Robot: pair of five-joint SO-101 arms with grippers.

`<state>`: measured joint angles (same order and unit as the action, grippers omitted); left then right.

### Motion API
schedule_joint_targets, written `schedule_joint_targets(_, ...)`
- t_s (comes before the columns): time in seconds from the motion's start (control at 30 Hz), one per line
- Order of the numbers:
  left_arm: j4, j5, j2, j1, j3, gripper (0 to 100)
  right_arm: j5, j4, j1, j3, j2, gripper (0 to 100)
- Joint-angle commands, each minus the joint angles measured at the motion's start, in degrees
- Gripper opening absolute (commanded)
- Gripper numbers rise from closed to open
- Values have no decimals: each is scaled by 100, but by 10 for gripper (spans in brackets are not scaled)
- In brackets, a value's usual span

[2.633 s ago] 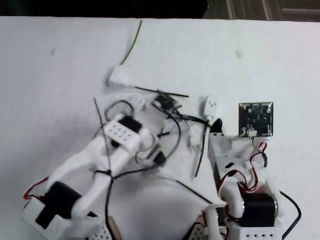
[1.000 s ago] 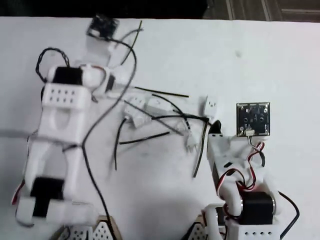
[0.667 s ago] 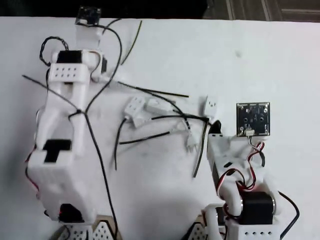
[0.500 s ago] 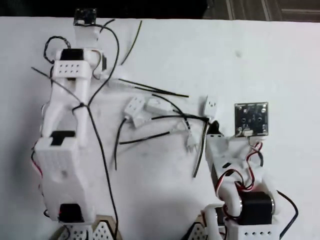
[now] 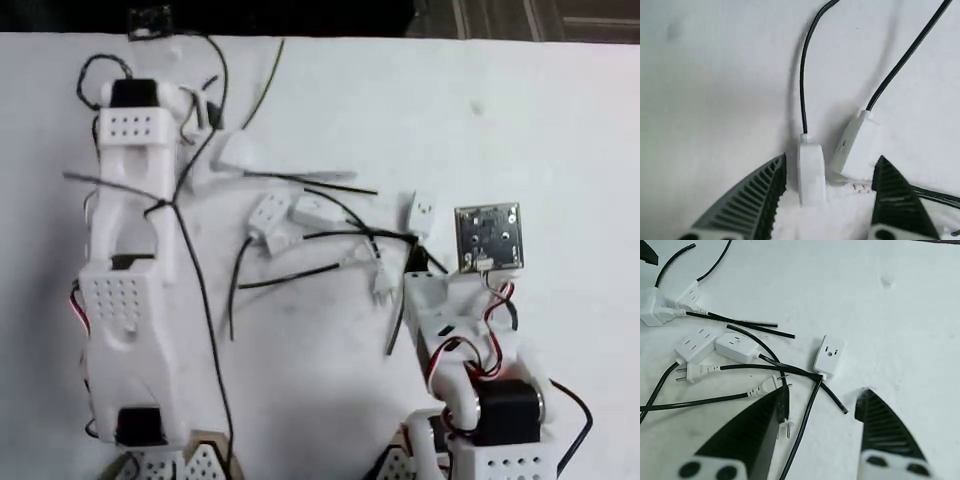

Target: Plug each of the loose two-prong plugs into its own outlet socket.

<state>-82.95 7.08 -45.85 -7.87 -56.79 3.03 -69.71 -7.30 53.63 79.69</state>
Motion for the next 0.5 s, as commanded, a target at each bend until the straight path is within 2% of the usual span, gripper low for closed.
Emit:
schedule_joint_targets(0.0,-791,53,119,-48,-1064,293,18,101,-66,-18,22,211)
schedule_joint_targets(0.17,-1987,44,119,-48,-2321,292,18,84,-66,-18,13,211)
schedule_joint_targets(0.27,-1969,-26,136,-101,-2382,242,18,75,-66,-9,13,211)
schedule_joint_targets(0.37,-1969,-589,84,-127,-2330,187,26,110,-66,185,4,211)
schedule_joint_targets(0.47,-1969,-774,286,-145,-1846,155,35,110,-180,246,4,211)
